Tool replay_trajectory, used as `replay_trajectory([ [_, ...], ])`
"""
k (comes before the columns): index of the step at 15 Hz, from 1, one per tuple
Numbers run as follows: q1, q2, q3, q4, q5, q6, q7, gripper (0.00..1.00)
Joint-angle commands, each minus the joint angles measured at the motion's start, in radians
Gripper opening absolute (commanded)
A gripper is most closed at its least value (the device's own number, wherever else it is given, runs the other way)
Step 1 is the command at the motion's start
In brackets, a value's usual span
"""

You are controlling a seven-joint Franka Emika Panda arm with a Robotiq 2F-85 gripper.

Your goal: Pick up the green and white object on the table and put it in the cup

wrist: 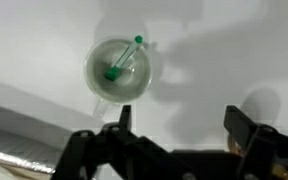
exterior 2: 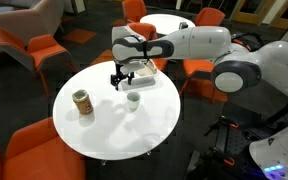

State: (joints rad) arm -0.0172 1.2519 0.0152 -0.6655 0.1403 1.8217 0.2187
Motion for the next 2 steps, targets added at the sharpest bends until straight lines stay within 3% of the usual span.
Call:
replay_trajectory([
  [1, 0.005, -0.032, -0.010, -0.043, -0.018, 0.020, -0.031, 1.00],
  [2, 0.008, -0.034, -0.012, -0.044, -0.024, 0.025, -0.041, 1.00],
])
